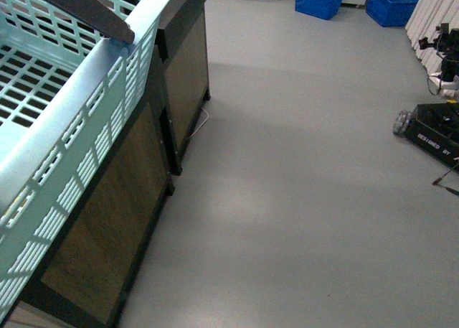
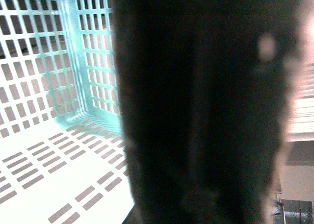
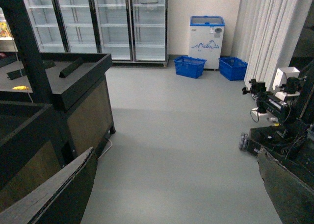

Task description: Pick mango and avocado into basket

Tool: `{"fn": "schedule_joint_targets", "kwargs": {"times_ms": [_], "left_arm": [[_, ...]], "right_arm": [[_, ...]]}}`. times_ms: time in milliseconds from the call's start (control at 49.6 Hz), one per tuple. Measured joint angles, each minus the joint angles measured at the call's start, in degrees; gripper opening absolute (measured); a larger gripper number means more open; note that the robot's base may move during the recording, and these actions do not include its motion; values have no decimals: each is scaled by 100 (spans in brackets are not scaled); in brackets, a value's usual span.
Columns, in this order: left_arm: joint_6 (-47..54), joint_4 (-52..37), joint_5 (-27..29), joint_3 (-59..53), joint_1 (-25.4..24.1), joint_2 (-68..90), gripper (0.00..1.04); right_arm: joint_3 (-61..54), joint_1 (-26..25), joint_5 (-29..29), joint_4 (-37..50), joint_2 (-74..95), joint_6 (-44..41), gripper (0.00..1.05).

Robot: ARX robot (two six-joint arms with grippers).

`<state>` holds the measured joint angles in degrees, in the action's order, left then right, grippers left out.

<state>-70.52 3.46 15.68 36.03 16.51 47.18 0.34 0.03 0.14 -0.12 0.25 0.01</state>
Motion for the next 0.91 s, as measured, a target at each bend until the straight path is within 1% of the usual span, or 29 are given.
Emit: {"fn": "schedule_joint_targets", "kwargs": {"times_ms": [907], "left_arm": [[2, 0, -17, -7, 0, -22, 5]], "right_arm": [[-2, 0, -9, 0, 2, 0, 97]]}}
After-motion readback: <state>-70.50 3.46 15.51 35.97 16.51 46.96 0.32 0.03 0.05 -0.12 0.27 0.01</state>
